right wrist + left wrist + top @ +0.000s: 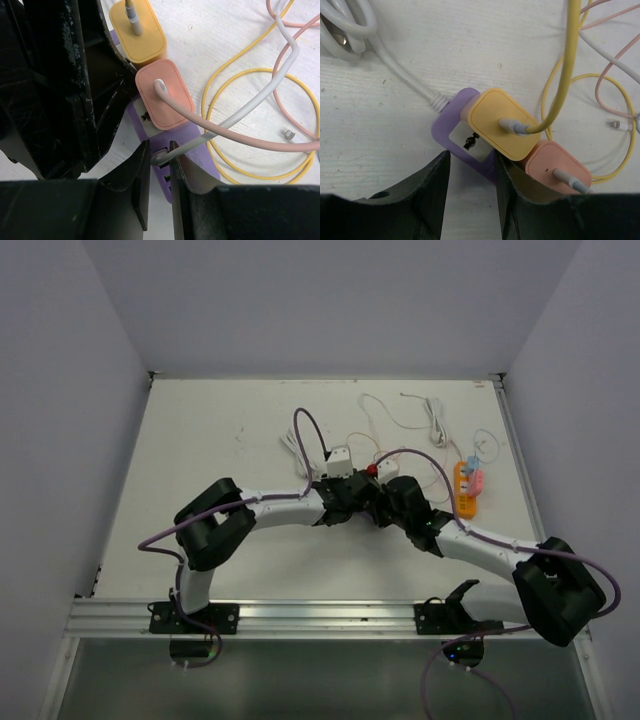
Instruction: Pull the plug off the socket
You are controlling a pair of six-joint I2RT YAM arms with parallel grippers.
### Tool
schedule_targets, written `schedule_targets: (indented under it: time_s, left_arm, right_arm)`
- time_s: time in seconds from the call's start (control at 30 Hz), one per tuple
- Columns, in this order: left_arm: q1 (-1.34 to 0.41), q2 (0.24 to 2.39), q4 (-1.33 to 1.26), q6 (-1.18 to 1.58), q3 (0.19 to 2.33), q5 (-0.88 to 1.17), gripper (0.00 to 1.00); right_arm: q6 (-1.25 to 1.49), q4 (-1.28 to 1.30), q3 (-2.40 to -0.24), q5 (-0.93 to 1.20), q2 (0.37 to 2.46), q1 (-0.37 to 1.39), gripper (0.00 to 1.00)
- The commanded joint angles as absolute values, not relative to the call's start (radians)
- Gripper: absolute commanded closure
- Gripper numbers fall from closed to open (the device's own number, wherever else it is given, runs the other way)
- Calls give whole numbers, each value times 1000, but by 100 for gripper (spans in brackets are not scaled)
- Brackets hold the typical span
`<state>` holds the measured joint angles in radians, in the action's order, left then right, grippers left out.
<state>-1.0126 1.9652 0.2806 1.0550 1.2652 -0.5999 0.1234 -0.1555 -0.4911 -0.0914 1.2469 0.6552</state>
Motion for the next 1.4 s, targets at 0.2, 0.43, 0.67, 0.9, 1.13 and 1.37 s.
schedule_targets:
  time_s: [0.2, 0.43, 0.67, 0.9, 1.13, 1.37]
  left_arm:
    - [-1003, 2095, 526, 1052, 1201, -525, 56]
    - [-1002, 2099, 535, 1055, 1209, -525, 55]
    - [-985, 2085, 526, 1060, 1186, -515, 55]
    - [-957, 2046, 508, 1060, 1140, -508, 55]
    - [-937, 2022, 503, 1054, 1124, -512, 55]
    - [-937, 2008, 512, 1031, 1132, -528, 54]
  right_arm:
    - [78, -282, -578, -23, 1097, 709, 100]
    - [81, -259, -643, -8, 1100, 709, 100]
    - [86, -161, -612, -133, 1026, 709, 100]
    - [112, -35, -589, -305, 937, 703, 100]
    - [156, 109, -578, -429, 907, 695, 100]
    - [282, 271, -571, -512, 916, 683, 100]
